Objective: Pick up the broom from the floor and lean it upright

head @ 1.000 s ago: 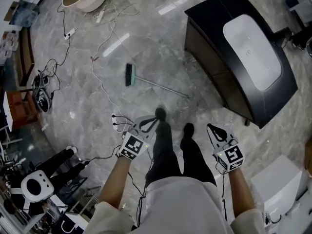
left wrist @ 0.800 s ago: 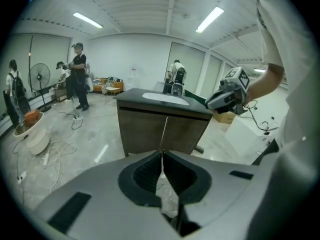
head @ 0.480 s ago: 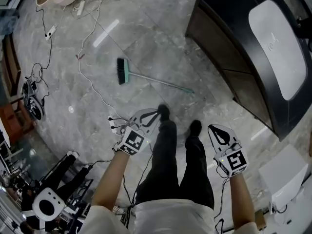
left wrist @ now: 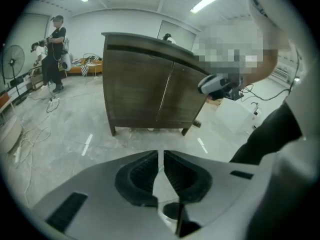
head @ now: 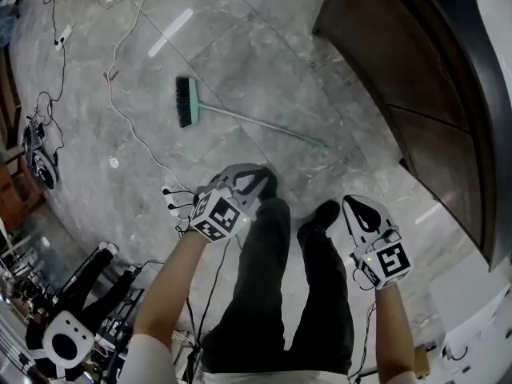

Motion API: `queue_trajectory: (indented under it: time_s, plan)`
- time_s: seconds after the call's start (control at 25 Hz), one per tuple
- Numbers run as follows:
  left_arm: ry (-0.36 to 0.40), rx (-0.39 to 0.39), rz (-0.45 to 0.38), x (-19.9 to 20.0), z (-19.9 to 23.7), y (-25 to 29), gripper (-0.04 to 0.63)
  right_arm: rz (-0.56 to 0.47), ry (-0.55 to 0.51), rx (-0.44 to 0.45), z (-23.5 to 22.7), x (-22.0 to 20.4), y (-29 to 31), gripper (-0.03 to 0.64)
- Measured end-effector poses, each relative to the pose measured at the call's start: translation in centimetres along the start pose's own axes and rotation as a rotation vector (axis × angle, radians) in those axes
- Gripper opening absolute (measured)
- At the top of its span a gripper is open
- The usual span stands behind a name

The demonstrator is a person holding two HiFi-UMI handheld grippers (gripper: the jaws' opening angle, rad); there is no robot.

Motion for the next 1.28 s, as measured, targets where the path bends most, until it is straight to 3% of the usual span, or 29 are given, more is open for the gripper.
queue_trajectory:
  time_s: [0.64,0.68,0.76,0.92,1.28]
  plan:
    - [0.049,-0.025,0.093,-14.6,6.8,17.5,0.014,0.035,-0.077,0.052,-8.4,-16.2,13.3,0.0]
    - [0.058,-0.026,0.102,-15.4,7.3,18.3,0.019,0.04,-0.085,0.062,-8.9,-16.9,14.0,0.0]
    - [0.078,-0.034,0.122,-16.9,8.5,19.8,0.096,0.045,-0.073,0.085,-9.9,-18.0,15.8,0.0]
    - [0.116,-0.041,0.139,-19.5,11.1,22.5,0.097,0.042,-0.054,0.143,-11.7,-19.4,19.8,0.0]
    - [0.281,-0.118,0.282,-26.5,17.1,29.1,0.134,0.062,-0.193,0.239,-14.9,-24.0,29.2,0.002]
Point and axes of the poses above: the fingertips, and each gripper's own axes: y forward along the fingers, z to its left, x out of its top, the point moved 6 cm from there along -y, backward along the fingers, and after that the axes turned 11 degrees about -x, right-handed, at the moved point
